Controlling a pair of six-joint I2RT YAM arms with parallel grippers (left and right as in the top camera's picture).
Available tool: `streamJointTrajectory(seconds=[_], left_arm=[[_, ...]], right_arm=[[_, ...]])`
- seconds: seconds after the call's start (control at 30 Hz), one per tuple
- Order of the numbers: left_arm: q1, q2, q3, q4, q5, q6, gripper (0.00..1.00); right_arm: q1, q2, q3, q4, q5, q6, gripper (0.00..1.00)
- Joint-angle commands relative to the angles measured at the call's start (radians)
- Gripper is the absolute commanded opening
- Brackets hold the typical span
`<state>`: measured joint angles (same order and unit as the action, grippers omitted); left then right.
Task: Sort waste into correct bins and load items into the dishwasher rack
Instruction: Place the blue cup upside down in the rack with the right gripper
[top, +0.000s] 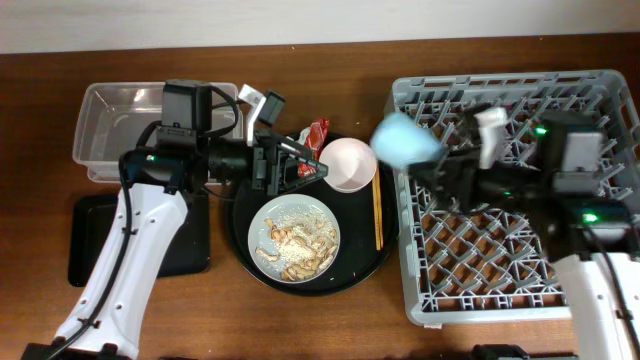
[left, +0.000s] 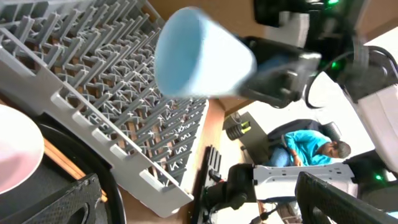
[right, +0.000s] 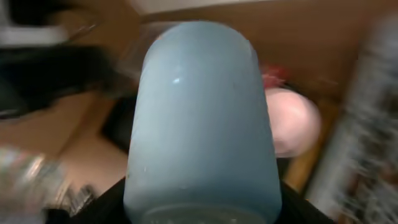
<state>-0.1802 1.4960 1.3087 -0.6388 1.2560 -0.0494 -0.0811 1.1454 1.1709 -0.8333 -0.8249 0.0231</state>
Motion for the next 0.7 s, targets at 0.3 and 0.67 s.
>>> streamJointTrajectory(seconds=[0.3,0.67], left_arm=[[0.0,-0.01,0.013,0.001,-0.045,0.008,0.99],[0.0,-0.01,0.013,-0.01,-0.045,0.008,0.99]], right_arm=[[-0.372,0.002,0.013,-0.273,0.629,0.16,0.56],[-0.371,0.109,0.013,-0.357,0.822,0.274,0.56]])
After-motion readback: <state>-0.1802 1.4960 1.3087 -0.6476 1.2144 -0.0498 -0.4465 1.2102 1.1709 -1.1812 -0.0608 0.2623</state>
